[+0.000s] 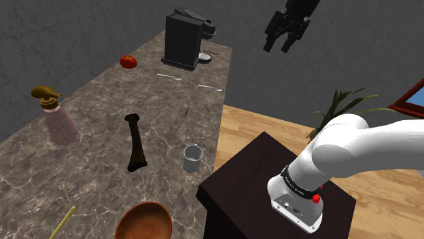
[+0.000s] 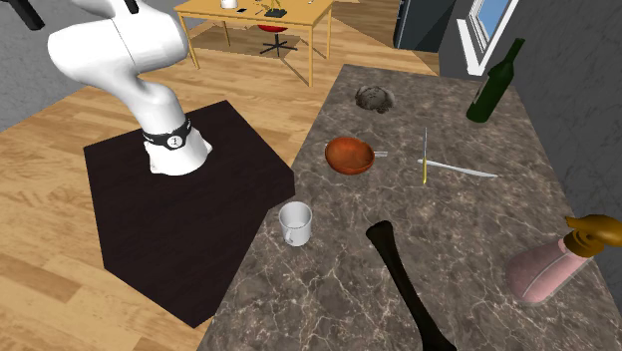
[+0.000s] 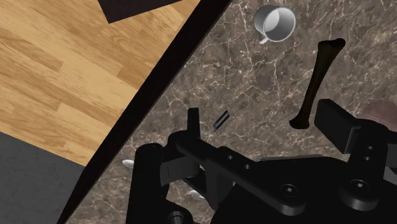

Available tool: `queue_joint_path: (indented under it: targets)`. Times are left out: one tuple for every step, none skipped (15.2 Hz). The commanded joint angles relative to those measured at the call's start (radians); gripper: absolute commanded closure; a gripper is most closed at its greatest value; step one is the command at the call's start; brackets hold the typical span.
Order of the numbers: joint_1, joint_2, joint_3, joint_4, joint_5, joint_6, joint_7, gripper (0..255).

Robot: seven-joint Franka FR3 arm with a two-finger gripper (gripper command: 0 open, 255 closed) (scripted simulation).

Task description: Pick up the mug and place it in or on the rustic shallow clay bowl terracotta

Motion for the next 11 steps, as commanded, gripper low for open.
queue_joint_path:
  targets:
    - [0.000, 0.000, 0.000, 0.000, 0.000, 0.000, 0.000, 0]
    - [0.004, 0.001, 0.012, -0.029, 0.005, 0.026, 0.011, 0]
    - [0.007, 0.003, 0.024, -0.056, 0.011, 0.053, 0.022, 0]
    - [0.012, 0.006, 0.036, -0.083, 0.017, 0.079, 0.033, 0]
    - [0.016, 0.011, 0.048, -0.109, 0.022, 0.107, 0.045, 0]
    - [0.020, 0.017, 0.060, -0.134, 0.028, 0.134, 0.056, 0]
    - [0.025, 0.024, 0.073, -0.157, 0.034, 0.162, 0.067, 0]
    - [0.030, 0.033, 0.085, -0.180, 0.040, 0.191, 0.078, 0]
    - [0.035, 0.044, 0.098, -0.202, 0.046, 0.220, 0.089, 0]
    - [0.041, 0.056, 0.111, -0.222, 0.053, 0.249, 0.100, 0]
    - [0.046, 0.070, 0.123, -0.241, 0.059, 0.279, 0.111, 0]
